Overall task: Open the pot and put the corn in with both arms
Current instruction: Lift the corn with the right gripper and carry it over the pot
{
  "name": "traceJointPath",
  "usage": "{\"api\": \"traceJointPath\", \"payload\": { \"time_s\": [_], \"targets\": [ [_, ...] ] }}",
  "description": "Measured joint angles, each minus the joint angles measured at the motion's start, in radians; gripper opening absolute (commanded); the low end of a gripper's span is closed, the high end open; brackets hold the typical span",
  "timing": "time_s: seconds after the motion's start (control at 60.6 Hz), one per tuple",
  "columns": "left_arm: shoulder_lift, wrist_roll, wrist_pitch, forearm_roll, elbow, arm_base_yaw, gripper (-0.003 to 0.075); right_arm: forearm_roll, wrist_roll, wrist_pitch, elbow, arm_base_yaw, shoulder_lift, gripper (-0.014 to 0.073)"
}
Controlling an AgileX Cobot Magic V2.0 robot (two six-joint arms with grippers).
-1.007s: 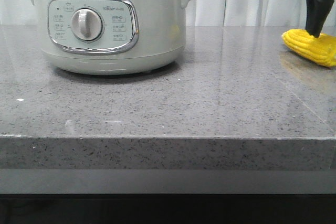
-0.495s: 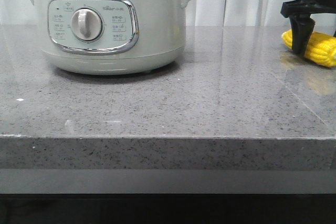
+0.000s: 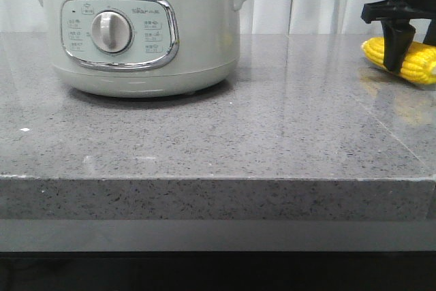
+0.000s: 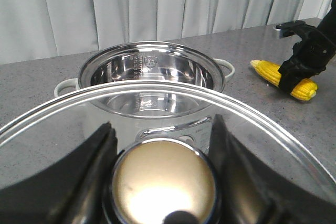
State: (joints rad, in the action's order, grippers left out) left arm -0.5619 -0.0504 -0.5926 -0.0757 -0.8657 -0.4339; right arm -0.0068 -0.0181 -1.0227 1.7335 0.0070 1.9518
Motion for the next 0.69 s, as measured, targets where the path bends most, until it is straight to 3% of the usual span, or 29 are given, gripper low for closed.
{"api": "traceJointPath", "payload": {
  "time_s": [0.446,0.693],
  "targets": [
    [0.0,0.0,0.0,0.0,0.0,0.0,0.0165,0.294,0.221,-0.013,-0.089,0.009,-0.289,0.029],
    [0.0,0.0,0.0,0.0,0.0,0.0,0.0165,0.323,0.244,0.031,-0.209,0.075,-0.482,0.029]
  ]
}}
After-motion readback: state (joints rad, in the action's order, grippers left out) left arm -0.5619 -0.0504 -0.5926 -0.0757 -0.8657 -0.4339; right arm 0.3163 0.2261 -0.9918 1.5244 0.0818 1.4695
